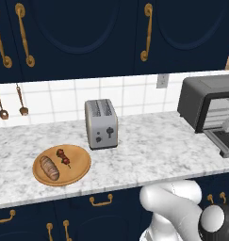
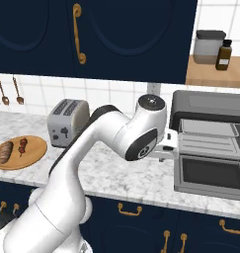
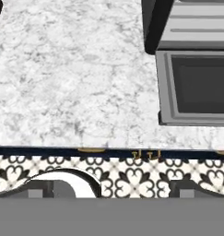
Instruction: Pick up the kebab skewer and baguette bread, and place them inside the toaster oven. Close the toaster oven door and start by setting the timer.
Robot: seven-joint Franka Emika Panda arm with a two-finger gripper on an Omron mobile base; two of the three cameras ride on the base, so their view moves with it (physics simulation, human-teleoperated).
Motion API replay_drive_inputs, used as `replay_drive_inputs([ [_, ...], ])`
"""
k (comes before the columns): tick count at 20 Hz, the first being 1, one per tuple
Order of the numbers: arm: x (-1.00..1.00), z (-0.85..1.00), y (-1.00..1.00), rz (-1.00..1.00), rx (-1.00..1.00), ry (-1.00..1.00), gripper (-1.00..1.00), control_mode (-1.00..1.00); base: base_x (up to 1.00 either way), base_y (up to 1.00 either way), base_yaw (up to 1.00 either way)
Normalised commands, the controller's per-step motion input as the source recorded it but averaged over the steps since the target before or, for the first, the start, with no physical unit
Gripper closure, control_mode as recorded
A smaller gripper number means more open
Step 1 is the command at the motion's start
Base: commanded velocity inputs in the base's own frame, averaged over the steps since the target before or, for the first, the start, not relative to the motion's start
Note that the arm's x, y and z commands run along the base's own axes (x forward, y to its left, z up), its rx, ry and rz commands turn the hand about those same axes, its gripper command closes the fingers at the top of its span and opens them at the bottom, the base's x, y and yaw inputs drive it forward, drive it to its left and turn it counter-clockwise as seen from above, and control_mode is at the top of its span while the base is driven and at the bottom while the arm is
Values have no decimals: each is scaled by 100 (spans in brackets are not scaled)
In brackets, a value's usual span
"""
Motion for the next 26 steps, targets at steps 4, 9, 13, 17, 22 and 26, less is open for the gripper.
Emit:
replay_drive_inputs([
  [4, 7, -18, -96, 0, 0, -16, -100, -100, 0, 0, 0],
  [9, 31, -6, -100, 0, 0, -14, -100, -100, 0, 0, 0],
  [13, 23, -7, -85, 0, 3, -26, -100, -100, 0, 0, 0],
  [17, 27, -16, -62, 0, 2, -29, -100, -100, 0, 0, 0],
  [22, 66, -1, -11, 1, 1, -28, -100, -100, 0, 0, 0],
  [26, 90, -8, 0, 4, 4, -18, -100, -100, 0, 0, 0],
])
